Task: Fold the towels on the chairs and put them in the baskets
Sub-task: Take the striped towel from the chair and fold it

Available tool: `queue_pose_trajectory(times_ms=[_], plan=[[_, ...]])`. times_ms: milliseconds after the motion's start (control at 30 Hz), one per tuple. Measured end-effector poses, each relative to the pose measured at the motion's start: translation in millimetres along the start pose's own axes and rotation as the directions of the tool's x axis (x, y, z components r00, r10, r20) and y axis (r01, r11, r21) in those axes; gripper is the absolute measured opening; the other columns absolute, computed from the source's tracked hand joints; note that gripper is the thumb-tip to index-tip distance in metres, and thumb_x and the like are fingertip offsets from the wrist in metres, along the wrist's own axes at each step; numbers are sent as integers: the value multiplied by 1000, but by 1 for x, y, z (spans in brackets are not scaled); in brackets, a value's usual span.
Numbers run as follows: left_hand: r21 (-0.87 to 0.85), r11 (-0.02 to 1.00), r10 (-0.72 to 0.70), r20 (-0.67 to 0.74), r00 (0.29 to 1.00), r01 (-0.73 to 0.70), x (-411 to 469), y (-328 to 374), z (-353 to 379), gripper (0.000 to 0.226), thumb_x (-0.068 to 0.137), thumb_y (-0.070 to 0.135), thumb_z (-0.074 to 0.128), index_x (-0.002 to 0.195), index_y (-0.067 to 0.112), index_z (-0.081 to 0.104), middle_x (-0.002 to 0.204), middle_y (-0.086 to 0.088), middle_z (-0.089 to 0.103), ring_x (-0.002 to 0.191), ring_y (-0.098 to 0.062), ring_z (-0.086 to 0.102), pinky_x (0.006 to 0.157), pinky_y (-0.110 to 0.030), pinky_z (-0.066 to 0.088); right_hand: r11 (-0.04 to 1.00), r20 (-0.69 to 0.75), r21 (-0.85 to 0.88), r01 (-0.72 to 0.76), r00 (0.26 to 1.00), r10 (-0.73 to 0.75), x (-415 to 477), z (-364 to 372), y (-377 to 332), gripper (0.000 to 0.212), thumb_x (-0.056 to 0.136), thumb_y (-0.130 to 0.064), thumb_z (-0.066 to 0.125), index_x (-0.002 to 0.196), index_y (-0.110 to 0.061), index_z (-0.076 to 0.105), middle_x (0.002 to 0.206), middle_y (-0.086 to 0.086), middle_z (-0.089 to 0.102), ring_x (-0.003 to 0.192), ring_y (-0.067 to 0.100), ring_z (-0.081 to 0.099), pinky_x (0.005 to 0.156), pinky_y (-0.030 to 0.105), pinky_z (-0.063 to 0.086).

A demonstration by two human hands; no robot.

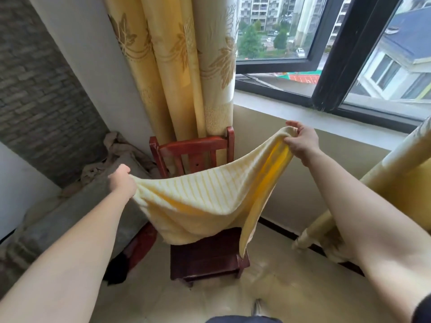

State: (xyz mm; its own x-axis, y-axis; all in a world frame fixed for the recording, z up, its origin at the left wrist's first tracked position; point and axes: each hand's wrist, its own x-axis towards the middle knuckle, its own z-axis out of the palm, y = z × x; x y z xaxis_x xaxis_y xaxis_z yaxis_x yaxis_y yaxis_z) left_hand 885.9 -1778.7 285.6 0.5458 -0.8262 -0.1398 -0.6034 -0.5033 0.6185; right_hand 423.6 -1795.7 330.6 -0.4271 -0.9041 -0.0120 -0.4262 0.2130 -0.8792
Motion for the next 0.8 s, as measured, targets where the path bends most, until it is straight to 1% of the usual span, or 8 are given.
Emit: queue_pose_trajectory(times_ms=[67, 133, 300, 433, 533, 667, 733, 800], plan=[[121, 992, 30, -29, 999, -26, -3, -8, 0, 30, 96, -3, 42, 122, 2, 55, 123, -30, 54, 111, -47, 56, 87, -45, 48, 952, -118, -304, 23, 991, -62, 2, -7, 6, 43, 90, -8, 52, 126, -26, 65, 123, 12, 68, 116, 31, 62, 100, 33, 48], [107, 993, -47, -36, 998, 50, 4, -16, 1, 25, 95, -2, 43, 114, 3, 59, 115, -27, 56, 103, -46, 60, 72, -48, 55, 912, -179, -407, -40, 983, -36, 5, -15, 17, 39, 94, -10, 48, 126, -24, 65, 128, 13, 66, 122, 33, 59, 102, 34, 46], [-373, 893, -258, 32, 966, 251, 20, -31, -3, 31, 90, 31, 61, 108, 8, 69, 109, -16, 69, 95, -35, 67, 84, -48, 57, 875, -193, -410, -256, 962, 191, 10, -26, 44, 41, 88, -5, 50, 117, -25, 71, 128, 11, 65, 120, 34, 60, 105, 35, 48], [-502, 833, -114, 257, 960, 234, 19, -15, -7, 36, 83, 32, 77, 113, 15, 68, 105, -5, 68, 97, -20, 62, 87, -32, 43, 902, -121, -282, -326, 945, 304, 3, -22, 45, 51, 85, -1, 36, 94, -27, 78, 111, 7, 68, 103, 28, 65, 91, 38, 58], [-459, 871, 14, 384, 923, 177, 17, -3, -14, 41, 75, 10, 82, 113, 14, 66, 99, -8, 69, 99, -17, 62, 96, -29, 38, 909, -84, 49, -415, 905, 418, 12, -21, 46, 57, 82, 8, 27, 81, -22, 75, 101, 11, 70, 76, 23, 65, 78, 35, 58], [-403, 910, 39, 312, 949, 95, 29, -4, -16, 52, 70, -3, 81, 119, 9, 67, 112, -17, 68, 111, -29, 63, 105, -38, 46, 885, -81, 206, -417, 894, 440, 20, -28, 49, 39, 86, 8, 46, 108, -15, 68, 88, 9, 63, 71, 23, 60, 60, 28, 48], [-312, 949, 55, 306, 951, 45, 30, -4, -15, 52, 74, -3, 79, 123, 8, 66, 116, -18, 67, 108, -29, 63, 100, -35, 48, 928, -80, 135, -348, 930, 360, 18, -30, 52, 44, 83, 6, 55, 120, -14, 65, 101, 9, 62, 90, 24, 60, 73, 30, 52], [52, 990, 110, 333, 937, -134, 28, -6, -14, 51, 74, 3, 80, 123, 13, 67, 120, -15, 66, 110, -30, 61, 95, -33, 48, 964, -84, -39, -264, 962, 260, 12, -29, 55, 52, 82, 5, 55, 130, -11, 62, 118, 11, 63, 107, 25, 62, 95, 32, 51]])
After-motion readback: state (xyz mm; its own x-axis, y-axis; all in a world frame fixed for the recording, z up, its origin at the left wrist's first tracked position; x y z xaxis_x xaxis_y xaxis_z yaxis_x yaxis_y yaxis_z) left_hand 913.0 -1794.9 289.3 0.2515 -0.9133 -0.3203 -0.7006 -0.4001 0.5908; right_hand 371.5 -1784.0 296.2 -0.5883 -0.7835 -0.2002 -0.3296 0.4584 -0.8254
